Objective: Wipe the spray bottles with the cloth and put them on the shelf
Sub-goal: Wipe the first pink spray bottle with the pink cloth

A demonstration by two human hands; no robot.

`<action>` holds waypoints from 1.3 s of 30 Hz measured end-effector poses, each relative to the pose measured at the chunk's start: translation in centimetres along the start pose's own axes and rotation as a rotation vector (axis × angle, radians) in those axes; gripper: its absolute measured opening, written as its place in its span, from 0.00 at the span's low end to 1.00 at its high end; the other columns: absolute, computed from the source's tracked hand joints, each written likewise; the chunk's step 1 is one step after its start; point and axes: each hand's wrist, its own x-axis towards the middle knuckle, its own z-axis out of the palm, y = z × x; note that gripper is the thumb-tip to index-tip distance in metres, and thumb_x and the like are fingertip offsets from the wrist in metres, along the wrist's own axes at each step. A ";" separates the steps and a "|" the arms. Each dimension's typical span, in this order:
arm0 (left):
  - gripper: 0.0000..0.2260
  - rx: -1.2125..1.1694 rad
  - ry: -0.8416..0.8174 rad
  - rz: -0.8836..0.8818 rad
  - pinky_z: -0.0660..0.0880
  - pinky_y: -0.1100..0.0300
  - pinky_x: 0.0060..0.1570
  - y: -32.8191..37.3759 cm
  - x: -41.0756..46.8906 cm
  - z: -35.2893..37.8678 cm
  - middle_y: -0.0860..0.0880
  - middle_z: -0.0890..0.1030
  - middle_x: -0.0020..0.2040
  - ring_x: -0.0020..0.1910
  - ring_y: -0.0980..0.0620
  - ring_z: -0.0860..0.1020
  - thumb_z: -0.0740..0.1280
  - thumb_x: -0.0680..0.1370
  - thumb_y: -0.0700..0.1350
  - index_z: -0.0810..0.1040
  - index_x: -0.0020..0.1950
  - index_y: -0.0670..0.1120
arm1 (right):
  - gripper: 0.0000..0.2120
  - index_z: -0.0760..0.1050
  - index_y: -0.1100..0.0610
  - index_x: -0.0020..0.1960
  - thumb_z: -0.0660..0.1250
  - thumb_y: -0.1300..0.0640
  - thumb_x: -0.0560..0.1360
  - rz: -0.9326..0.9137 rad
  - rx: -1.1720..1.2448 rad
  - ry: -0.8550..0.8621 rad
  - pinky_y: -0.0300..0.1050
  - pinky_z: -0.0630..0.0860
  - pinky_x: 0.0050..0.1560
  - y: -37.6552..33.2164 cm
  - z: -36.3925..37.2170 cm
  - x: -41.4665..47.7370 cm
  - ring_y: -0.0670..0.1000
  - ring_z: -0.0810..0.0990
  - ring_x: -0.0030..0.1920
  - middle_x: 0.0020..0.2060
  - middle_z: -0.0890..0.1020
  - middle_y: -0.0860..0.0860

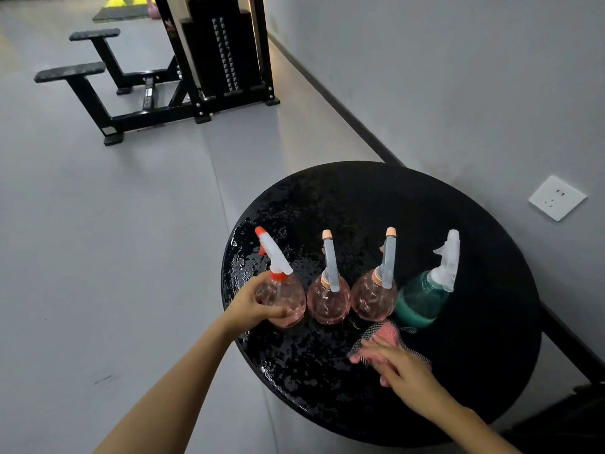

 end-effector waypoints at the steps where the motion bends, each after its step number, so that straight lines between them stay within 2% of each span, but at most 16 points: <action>1: 0.29 -0.044 0.012 -0.012 0.75 0.60 0.59 0.1 -0.5 0.0 0.49 0.82 0.57 0.56 0.52 0.81 0.80 0.62 0.45 0.77 0.61 0.53 | 0.13 0.77 0.42 0.61 0.61 0.55 0.81 0.048 0.060 0.033 0.33 0.74 0.55 -0.5 -0.2 0.0 0.28 0.76 0.50 0.59 0.79 0.41; 2: 0.29 -0.093 0.021 -0.023 0.76 0.57 0.58 0.2 -1.1 0.1 0.49 0.82 0.57 0.56 0.51 0.81 0.80 0.62 0.46 0.77 0.61 0.53 | 0.13 0.77 0.45 0.62 0.61 0.56 0.81 0.107 0.143 0.071 0.33 0.73 0.45 -0.9 -0.4 0.0 0.35 0.78 0.39 0.46 0.83 0.43; 4: 0.29 -0.231 0.035 -0.059 0.80 0.51 0.52 0.7 -2.3 0.2 0.46 0.83 0.56 0.53 0.46 0.83 0.80 0.63 0.43 0.76 0.61 0.53 | 0.11 0.79 0.47 0.59 0.63 0.56 0.80 0.170 0.379 0.118 0.36 0.71 0.38 -2.1 -0.7 -0.4 0.46 0.75 0.35 0.32 0.82 0.44; 6: 0.31 -0.365 0.043 -0.098 0.81 0.45 0.47 1.3 -3.3 0.3 0.43 0.82 0.56 0.51 0.41 0.84 0.80 0.64 0.39 0.74 0.63 0.52 | 0.08 0.78 0.43 0.56 0.66 0.50 0.78 0.197 0.596 0.155 0.33 0.72 0.41 -3.4 -1.1 -0.8 0.51 0.80 0.45 0.44 0.86 0.48; 8: 0.34 -0.454 0.035 -0.099 0.80 0.40 0.48 2.1 -4.1 0.3 0.42 0.82 0.57 0.53 0.38 0.83 0.80 0.63 0.42 0.72 0.66 0.52 | 0.11 0.74 0.42 0.59 0.62 0.54 0.80 0.225 0.661 0.211 0.35 0.73 0.52 -4.1 -1.4 -1.5 0.52 0.80 0.56 0.52 0.84 0.53; 11: 0.33 -0.500 0.001 -0.048 0.78 0.36 0.51 4.1 -5.4 0.5 0.41 0.81 0.58 0.54 0.36 0.81 0.79 0.63 0.46 0.72 0.66 0.53 | 0.17 0.71 0.52 0.67 0.62 0.57 0.78 0.197 0.871 0.242 0.46 0.70 0.68 -5.6 -2.3 -2.8 0.49 0.77 0.62 0.57 0.82 0.52; 13: 0.31 -0.526 -0.031 -0.014 0.77 0.35 0.54 5.8 -6.4 0.9 0.39 0.80 0.59 0.56 0.34 0.80 0.78 0.64 0.46 0.73 0.66 0.53 | 0.21 0.72 0.56 0.68 0.62 0.56 0.76 0.173 1.048 0.257 0.49 0.71 0.68 -7.6 -3.4 -4.3 0.50 0.77 0.63 0.62 0.80 0.54; 18: 0.39 -0.545 -0.020 0.076 0.76 0.37 0.58 11.3 -9.4 2.5 0.38 0.80 0.60 0.57 0.34 0.80 0.79 0.62 0.56 0.71 0.68 0.45 | 0.17 0.79 0.57 0.57 0.70 0.50 0.71 0.052 1.233 0.382 0.55 0.70 0.67 -13.1 -7.4 -8.9 0.61 0.76 0.57 0.55 0.73 0.73; 20: 0.42 -0.526 -0.013 0.109 0.76 0.38 0.57 13.9 -10.8 3.6 0.36 0.80 0.59 0.56 0.34 0.80 0.79 0.60 0.61 0.72 0.67 0.42 | 0.12 0.79 0.58 0.44 0.70 0.49 0.69 -0.031 1.260 0.447 0.55 0.71 0.65 -15.5 -9.1 -10.6 0.56 0.72 0.53 0.48 0.73 0.63; 24: 0.45 -0.549 -0.057 0.155 0.81 0.46 0.48 18.9 -13.5 6.4 0.35 0.82 0.56 0.52 0.34 0.82 0.78 0.58 0.66 0.75 0.64 0.37 | 0.18 0.73 0.67 0.48 0.62 0.50 0.75 -0.164 1.167 0.640 0.67 0.62 0.70 -19.0 -12.1 -13.5 0.64 0.74 0.51 0.46 0.74 0.67; 25: 0.46 -0.555 -0.069 0.168 0.81 0.48 0.47 20.1 -14.1 7.0 0.36 0.82 0.56 0.52 0.35 0.82 0.77 0.57 0.67 0.75 0.64 0.39 | 0.17 0.76 0.64 0.47 0.62 0.49 0.74 -0.201 1.144 0.676 0.66 0.63 0.70 -20.0 -12.8 -14.1 0.62 0.74 0.50 0.45 0.74 0.67; 28: 0.48 -0.562 -0.116 0.187 0.81 0.51 0.43 23.6 -15.9 8.8 0.35 0.81 0.58 0.52 0.36 0.82 0.77 0.56 0.68 0.73 0.66 0.40 | 0.12 0.81 0.48 0.41 0.62 0.45 0.73 -0.310 0.990 0.802 0.53 0.73 0.57 -23.4 -14.6 -15.2 0.49 0.75 0.43 0.36 0.77 0.52; 30: 0.48 -0.581 -0.148 0.187 0.81 0.53 0.38 25.6 -16.7 10.0 0.35 0.82 0.56 0.48 0.38 0.84 0.78 0.53 0.67 0.73 0.65 0.41 | 0.09 0.79 0.46 0.47 0.60 0.48 0.76 -0.410 0.845 0.878 0.43 0.74 0.50 -24.9 -15.5 -15.5 0.40 0.76 0.39 0.34 0.78 0.40; 34: 0.24 -0.586 -0.139 0.243 0.80 0.56 0.32 28.5 -17.4 11.7 0.42 0.86 0.50 0.44 0.42 0.85 0.69 0.67 0.65 0.82 0.53 0.50 | 0.20 0.72 0.46 0.68 0.59 0.51 0.77 -0.599 0.522 0.914 0.29 0.75 0.52 -26.8 -16.1 -16.4 0.36 0.78 0.58 0.60 0.79 0.38; 37: 0.21 -0.626 -0.160 0.242 0.81 0.55 0.39 30.0 -17.8 12.2 0.45 0.85 0.53 0.48 0.44 0.85 0.59 0.74 0.68 0.81 0.54 0.57 | 0.23 0.64 0.43 0.74 0.57 0.55 0.81 -0.721 0.295 0.918 0.43 0.75 0.64 -26.0 -16.0 -16.4 0.42 0.70 0.70 0.71 0.71 0.41; 39: 0.22 -0.658 -0.161 0.252 0.81 0.57 0.37 30.7 -18.1 12.4 0.46 0.86 0.52 0.45 0.46 0.85 0.56 0.72 0.67 0.79 0.55 0.57 | 0.25 0.58 0.42 0.76 0.56 0.58 0.82 -0.774 0.149 0.910 0.45 0.67 0.70 -25.4 -16.2 -16.6 0.46 0.62 0.75 0.75 0.63 0.40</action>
